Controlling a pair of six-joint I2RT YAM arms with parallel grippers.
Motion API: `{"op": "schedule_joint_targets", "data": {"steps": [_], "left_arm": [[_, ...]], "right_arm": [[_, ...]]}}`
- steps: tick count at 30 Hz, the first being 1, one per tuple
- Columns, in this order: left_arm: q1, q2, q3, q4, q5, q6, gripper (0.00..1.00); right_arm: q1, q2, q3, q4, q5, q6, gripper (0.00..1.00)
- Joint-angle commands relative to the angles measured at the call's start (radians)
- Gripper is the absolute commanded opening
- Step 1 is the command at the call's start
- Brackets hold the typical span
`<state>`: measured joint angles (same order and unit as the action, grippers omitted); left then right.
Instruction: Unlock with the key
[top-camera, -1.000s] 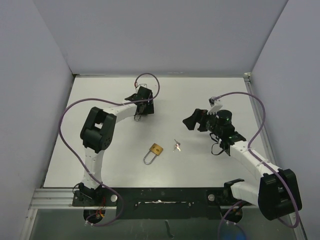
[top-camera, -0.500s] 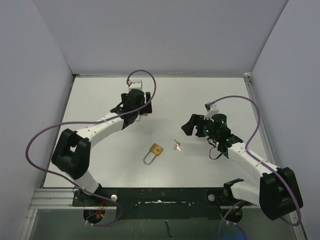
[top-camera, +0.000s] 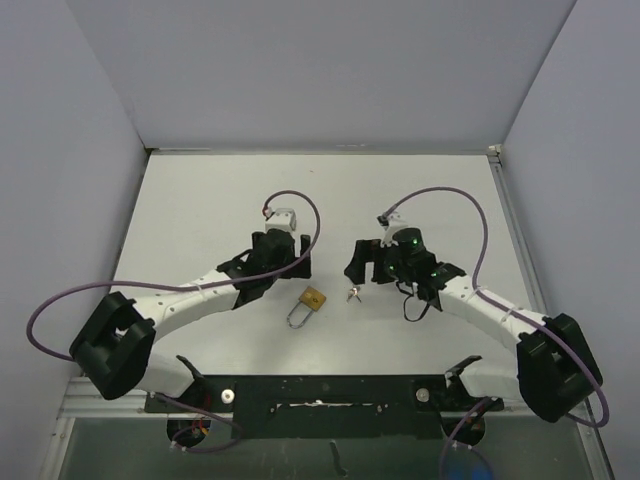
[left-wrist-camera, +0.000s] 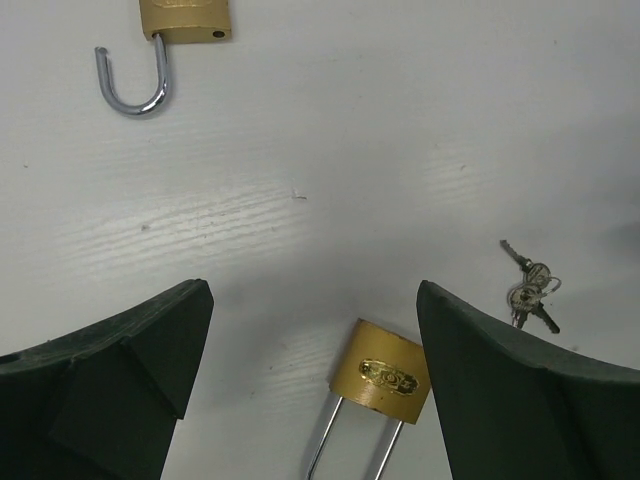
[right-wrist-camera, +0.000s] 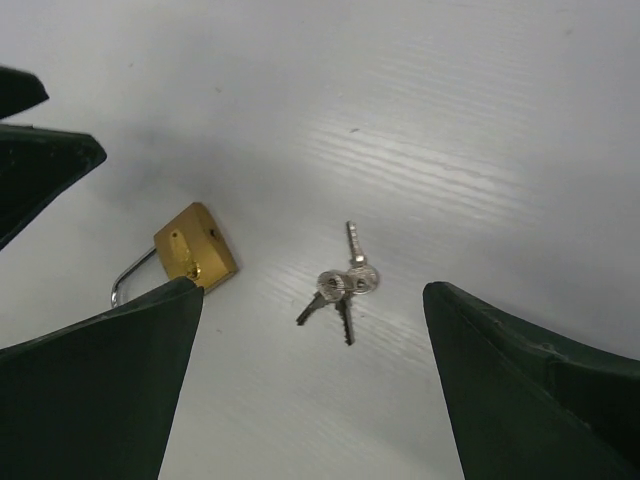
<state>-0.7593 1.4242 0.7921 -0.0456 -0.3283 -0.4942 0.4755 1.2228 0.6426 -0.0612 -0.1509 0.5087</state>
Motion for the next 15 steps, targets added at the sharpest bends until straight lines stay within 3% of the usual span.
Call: {"op": "schedule_joint_targets", "data": {"steps": [1,8,15], "left_arm": [[-0.001,-0.126,0.003,0.019,-0.089,-0.062,0.83],[0.055,-0.215,-0.001,0.01,-0.108,-0.084,0.83],[0.069,-0.207,-0.026,0.017,-0.071,-0.094,0.83]], "right_arm": [[0.118,0.037,0.058,-0.019,0.044,-0.033,0.98],[0.226,0.126,0.085,-0.023,0.15,0.012,0.99],[0.235,0.172,0.161,-0.15,0.264,0.036,0.86]]}}
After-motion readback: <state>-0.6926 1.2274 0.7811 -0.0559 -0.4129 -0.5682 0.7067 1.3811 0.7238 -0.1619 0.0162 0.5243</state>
